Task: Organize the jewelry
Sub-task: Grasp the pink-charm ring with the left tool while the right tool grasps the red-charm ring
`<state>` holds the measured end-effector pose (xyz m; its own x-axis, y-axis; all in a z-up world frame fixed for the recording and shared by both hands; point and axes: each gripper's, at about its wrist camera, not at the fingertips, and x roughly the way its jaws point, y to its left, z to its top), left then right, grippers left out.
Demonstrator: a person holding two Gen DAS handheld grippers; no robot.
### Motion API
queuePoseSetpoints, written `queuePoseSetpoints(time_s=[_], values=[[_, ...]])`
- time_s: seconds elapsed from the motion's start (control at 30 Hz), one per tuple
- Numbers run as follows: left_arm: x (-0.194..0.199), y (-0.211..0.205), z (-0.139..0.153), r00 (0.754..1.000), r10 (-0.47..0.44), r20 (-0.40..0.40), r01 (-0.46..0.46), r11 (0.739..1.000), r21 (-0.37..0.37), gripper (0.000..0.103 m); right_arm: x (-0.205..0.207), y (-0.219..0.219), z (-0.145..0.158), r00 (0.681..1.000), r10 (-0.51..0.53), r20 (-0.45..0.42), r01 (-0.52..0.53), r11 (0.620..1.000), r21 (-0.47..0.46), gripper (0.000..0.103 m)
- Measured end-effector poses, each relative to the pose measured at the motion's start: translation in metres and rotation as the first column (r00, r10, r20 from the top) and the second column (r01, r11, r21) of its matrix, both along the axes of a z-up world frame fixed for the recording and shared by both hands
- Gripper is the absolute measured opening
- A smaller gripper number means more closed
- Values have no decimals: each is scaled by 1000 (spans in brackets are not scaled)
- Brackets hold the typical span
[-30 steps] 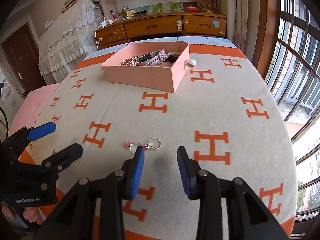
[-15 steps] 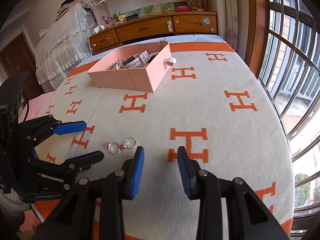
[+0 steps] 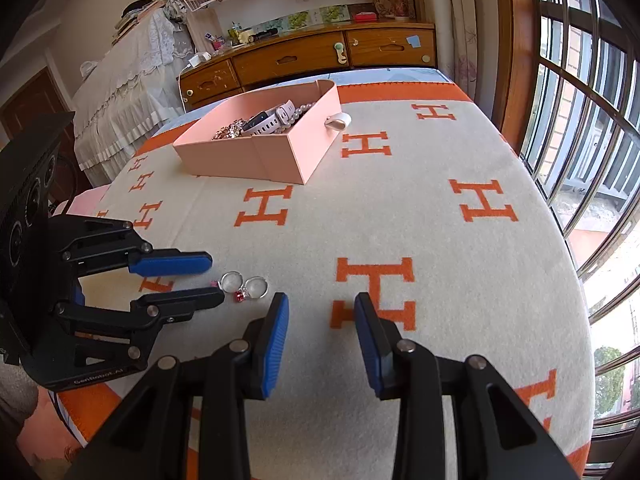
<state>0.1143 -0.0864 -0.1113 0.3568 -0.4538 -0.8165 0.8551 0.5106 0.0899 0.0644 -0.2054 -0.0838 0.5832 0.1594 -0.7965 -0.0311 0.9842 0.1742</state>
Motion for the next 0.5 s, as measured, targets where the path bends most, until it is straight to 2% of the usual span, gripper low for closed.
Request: queuePoseSetpoints(time_s=[0.07, 0.13, 0.27, 0.37, 0.5], values=[[-2, 0, -1, 1000, 15, 13, -15, 1000, -9, 8, 0, 3, 0, 1000, 12, -2, -12, 1000, 3, 34], [-1, 4, 0, 999, 49, -10, -49, 998, -30, 8, 0, 8, 1, 1000, 27, 0, -27, 1000, -1, 34], [3, 19, 0, 987, 158, -43, -160, 986, -46, 8, 0, 20, 0, 998, 66, -3, -66, 998, -7, 34], [9, 37, 2, 962, 261, -85, -267, 961, -67, 8, 1, 32, 0, 995, 102, -2, -102, 995, -12, 34], [18, 63, 3, 909, 376, -180, -397, 912, -99, 8, 8, 44, -2, 992, 123, -7, -124, 992, -14, 35]])
